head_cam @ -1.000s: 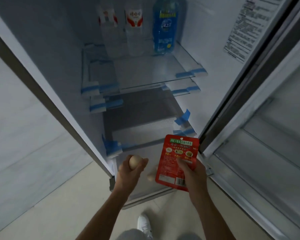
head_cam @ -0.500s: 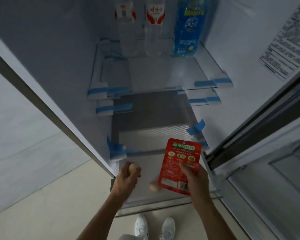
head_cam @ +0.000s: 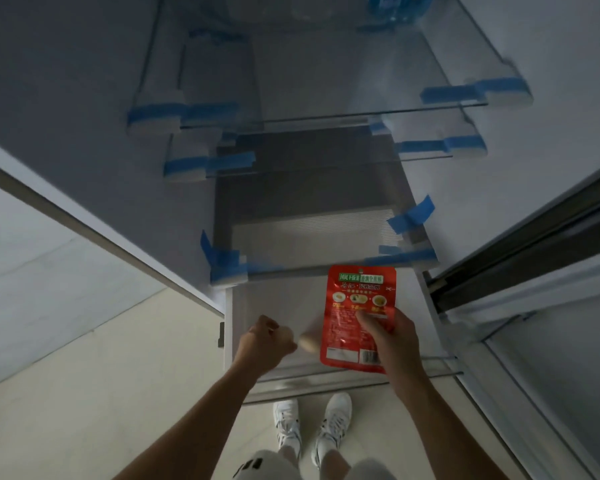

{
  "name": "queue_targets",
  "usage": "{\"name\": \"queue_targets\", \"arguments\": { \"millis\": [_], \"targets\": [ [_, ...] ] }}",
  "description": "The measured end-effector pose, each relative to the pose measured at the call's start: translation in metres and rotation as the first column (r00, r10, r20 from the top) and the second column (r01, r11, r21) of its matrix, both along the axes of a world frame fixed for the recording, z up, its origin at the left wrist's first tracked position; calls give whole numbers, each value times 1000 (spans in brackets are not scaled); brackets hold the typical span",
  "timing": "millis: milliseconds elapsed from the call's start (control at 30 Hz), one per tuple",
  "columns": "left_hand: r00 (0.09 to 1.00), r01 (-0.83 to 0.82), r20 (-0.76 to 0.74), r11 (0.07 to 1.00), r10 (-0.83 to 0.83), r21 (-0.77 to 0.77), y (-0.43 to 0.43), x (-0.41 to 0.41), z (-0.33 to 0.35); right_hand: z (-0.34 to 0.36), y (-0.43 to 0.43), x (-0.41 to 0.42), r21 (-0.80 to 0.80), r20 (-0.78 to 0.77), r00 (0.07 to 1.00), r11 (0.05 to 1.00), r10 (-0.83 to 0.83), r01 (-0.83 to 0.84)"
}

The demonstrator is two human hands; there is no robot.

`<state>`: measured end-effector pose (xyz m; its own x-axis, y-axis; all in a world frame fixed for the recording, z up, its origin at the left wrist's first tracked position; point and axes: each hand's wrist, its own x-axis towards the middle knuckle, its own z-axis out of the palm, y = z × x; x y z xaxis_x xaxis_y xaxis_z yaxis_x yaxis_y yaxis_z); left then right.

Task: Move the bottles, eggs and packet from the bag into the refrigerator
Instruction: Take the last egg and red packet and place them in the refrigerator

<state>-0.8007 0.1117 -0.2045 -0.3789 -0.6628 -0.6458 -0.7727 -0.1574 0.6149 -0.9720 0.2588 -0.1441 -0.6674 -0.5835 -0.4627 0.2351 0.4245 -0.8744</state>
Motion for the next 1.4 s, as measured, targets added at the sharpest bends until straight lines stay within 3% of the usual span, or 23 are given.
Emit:
{"name": "queue_targets", "arguments": {
  "millis": [100, 267, 633, 1400],
  "targets": [
    [991, 78, 113, 997, -77, -4, -3, -4, -18, -10, 2, 0, 28, -1, 1000, 1000, 10, -10],
    [984, 81, 157, 996, -86, 32, -8, -8, -39, -20, 3, 2, 38, 13, 1000, 999, -3, 3],
    [992, -113, 47, 988, 119, -109, -13, -21, -66, -30, 0, -3, 41, 73, 994, 996, -84, 81],
    [994, -87, 52, 992, 92, -93, -17, -25, -87, -33, 3, -4, 33, 92, 982, 986, -164, 161]
  ]
}}
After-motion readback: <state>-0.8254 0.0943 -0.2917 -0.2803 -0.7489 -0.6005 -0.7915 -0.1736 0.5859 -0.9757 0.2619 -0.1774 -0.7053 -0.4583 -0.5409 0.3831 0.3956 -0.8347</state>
